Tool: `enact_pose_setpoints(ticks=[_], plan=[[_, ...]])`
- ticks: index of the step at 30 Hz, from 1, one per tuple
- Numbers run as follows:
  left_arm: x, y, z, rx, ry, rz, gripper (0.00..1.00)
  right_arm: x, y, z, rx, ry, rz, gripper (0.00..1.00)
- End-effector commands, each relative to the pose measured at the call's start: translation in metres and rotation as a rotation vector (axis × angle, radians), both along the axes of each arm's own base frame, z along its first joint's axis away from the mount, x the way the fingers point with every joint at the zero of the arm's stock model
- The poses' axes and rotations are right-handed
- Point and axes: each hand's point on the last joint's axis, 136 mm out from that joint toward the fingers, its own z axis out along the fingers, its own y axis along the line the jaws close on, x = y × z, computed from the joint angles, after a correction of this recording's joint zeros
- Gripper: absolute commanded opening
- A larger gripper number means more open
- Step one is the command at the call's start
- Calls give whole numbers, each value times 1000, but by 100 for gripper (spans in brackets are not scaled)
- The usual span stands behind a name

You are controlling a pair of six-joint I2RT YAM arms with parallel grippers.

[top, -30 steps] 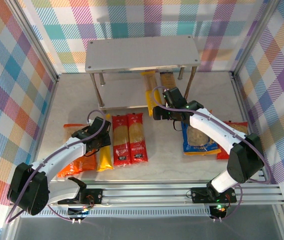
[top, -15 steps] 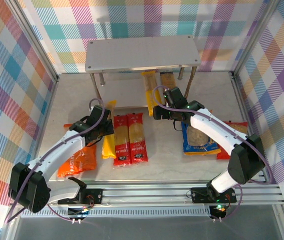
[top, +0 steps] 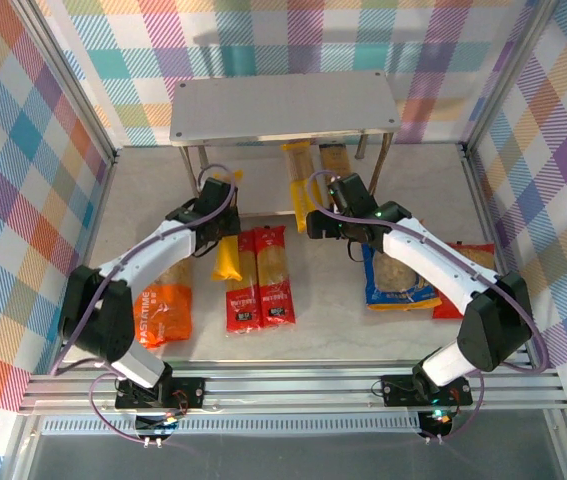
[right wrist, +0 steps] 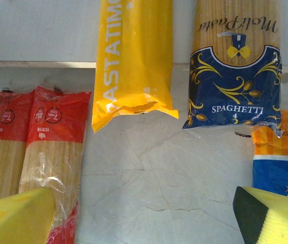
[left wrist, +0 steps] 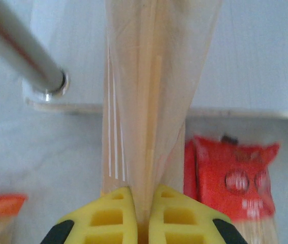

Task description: Place and organize the pasta boxes and bags onto the shelf

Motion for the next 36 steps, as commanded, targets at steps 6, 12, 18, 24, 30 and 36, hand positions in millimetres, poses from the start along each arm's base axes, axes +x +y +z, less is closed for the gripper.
enact_pose_setpoints(ticks=[6, 12, 18, 24, 30, 36], plan=[[95, 3, 80, -43, -277, 42, 0, -4, -5, 1, -9, 5, -8, 91], [126, 11, 75, -4, -282, 55, 0, -3, -5, -3, -24, 14, -6, 91], [143, 13, 66, 19, -290, 45, 0, 0, -4, -5, -31, 19, -4, 91], [152, 13, 59, 57, -309, 33, 0, 0, -3, -9, -37, 29, -4, 91], [159, 11, 43, 67, -307, 24, 0, -1, -4, -12, -41, 37, -6, 91], [161, 10, 23, 76, -273, 21, 0, -2, -5, -11, -40, 38, -8, 91]])
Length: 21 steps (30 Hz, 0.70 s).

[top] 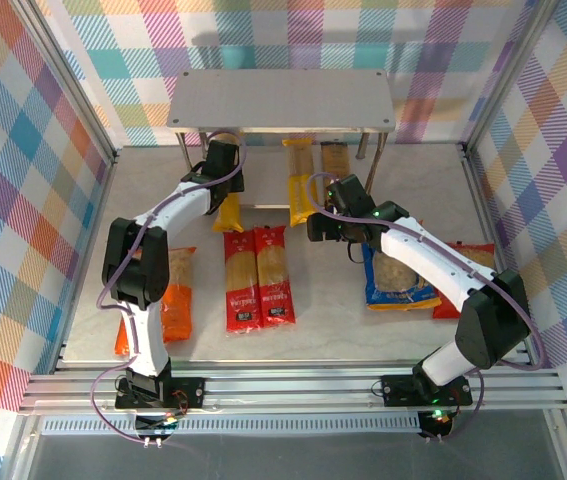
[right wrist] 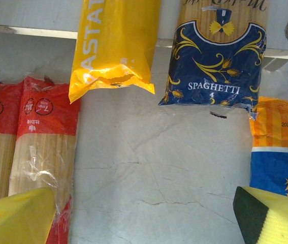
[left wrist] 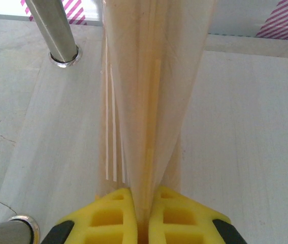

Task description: Place and organize the pasta boxes and bags onto the shelf

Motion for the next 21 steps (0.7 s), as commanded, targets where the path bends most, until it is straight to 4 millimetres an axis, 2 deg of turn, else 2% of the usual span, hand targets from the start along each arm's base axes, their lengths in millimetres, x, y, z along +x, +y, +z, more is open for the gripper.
enact_pose_setpoints(ticks=[1, 3, 5, 9, 11, 15, 21], plan=[[25, 3, 18, -2, -113, 19, 0, 1, -3, 0, -16, 4, -8, 91], [25, 5, 14, 4, -106, 23, 1, 1, -3, 0, -16, 3, -8, 91], [25, 5, 11, 10, -103, 23, 9, 0, -3, 0, -17, 7, -7, 91], [25, 5, 2, 19, -85, 19, 38, 1, -2, 1, -12, 4, -8, 91], [24, 4, -1, 18, -76, 16, 48, 0, -3, 1, -12, 5, -9, 91], [20, 5, -3, 14, -70, 16, 52, -1, -3, 1, -14, 6, -9, 91], [-2, 1, 17, 14, -92, -6, 56, -1, -3, 3, -10, 3, -8, 91]])
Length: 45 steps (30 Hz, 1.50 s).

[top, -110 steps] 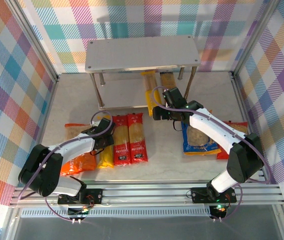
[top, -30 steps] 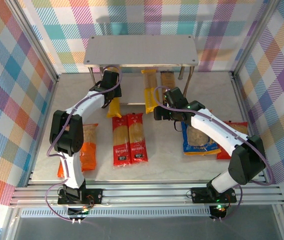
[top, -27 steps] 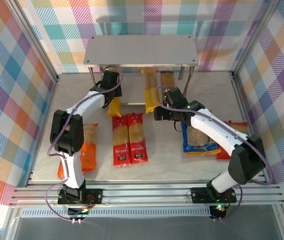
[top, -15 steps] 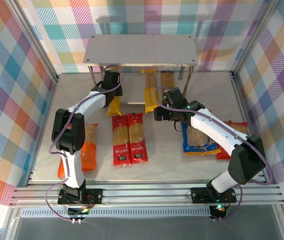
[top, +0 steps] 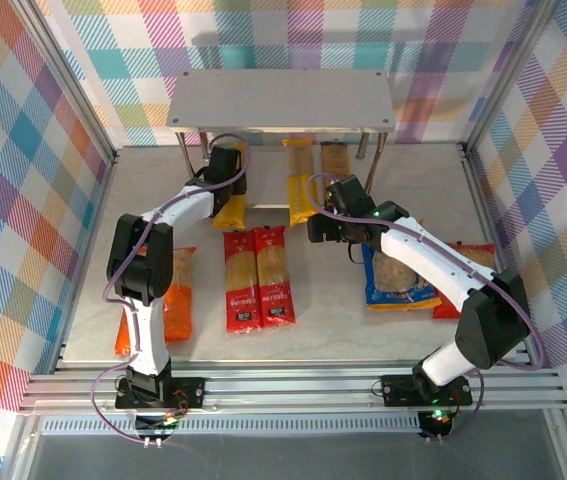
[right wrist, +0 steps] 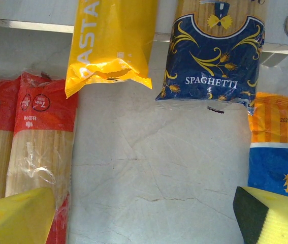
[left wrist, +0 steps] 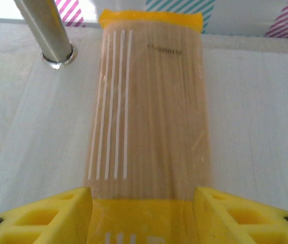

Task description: Place and organize the pasta boxes and bags onto the shelf

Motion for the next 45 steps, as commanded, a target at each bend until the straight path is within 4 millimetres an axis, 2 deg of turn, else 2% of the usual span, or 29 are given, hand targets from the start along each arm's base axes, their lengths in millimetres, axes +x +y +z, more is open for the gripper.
enact_pose_setpoints(ticks=[1, 8, 10, 12, 16, 19, 25, 32, 38, 45], plan=[[-14, -1, 39, -2, -70, -13, 56, 2, -1, 5, -1, -7, -9, 91], [-63, -9, 55, 37, -52, -34, 52, 1, 2, 5, 18, -1, -7, 91], [-77, -10, 54, 37, -26, -43, 50, 0, 3, 5, 22, 2, -5, 91], [-90, -10, 52, 42, 3, -44, 39, -1, 2, 6, 26, 1, -7, 91], [-116, -2, 38, 50, 89, -27, 2, -3, 1, 7, 30, -5, -8, 91], [-134, 0, 24, 42, 170, -32, 0, -4, -1, 9, 33, -10, -11, 91], [-161, -10, 2, -37, 256, -66, 0, -6, -1, 10, 43, -12, -15, 91], [-166, -7, -16, -21, 291, -52, 0, -8, -4, 12, 47, -18, -18, 91], [-152, -4, -35, -1, 309, -31, 0, -10, -7, 13, 40, -23, -26, 91], [-134, 4, -37, 24, 306, -10, 0, -11, -13, 16, 26, -36, -37, 91]])
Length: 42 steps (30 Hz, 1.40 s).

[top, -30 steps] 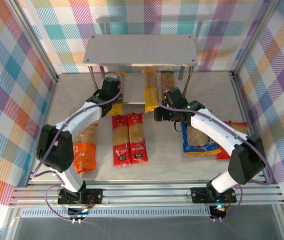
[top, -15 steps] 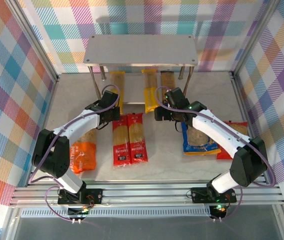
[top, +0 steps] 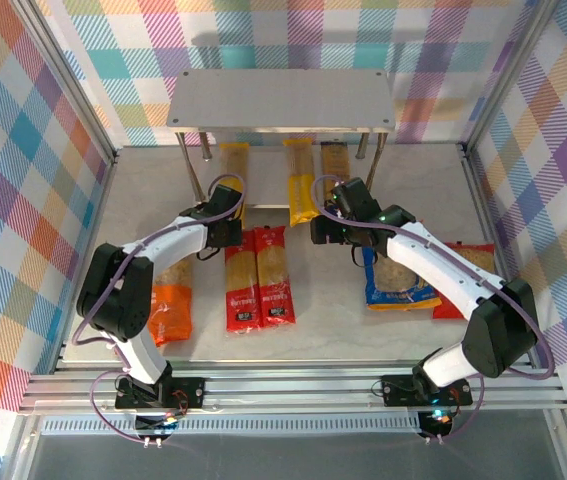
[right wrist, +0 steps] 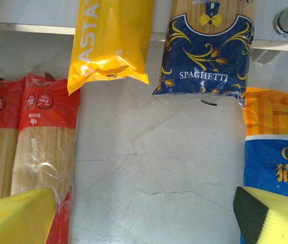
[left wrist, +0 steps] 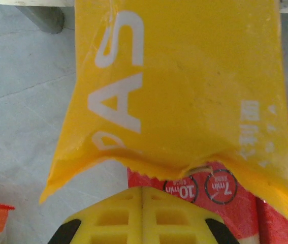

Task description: Place and organize the pasta boxes and bags onto the shelf

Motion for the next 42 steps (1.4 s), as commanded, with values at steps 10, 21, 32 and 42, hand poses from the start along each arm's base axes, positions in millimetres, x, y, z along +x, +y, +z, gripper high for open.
enact_pose_setpoints(ticks=[10, 21, 32, 42], plan=[[35, 32, 14, 32, -75, 75, 0, 0, -4, 3, 1, -9, -20, 91], [27, 31, 19, -17, -60, 74, 0, 0, -3, 1, -3, -4, -20, 91], [-44, 37, 54, -48, -74, 78, 35, 4, 4, 2, 23, 1, -7, 91], [-113, 4, 37, -150, -51, 98, 47, 2, 9, 3, 52, 5, 6, 92]])
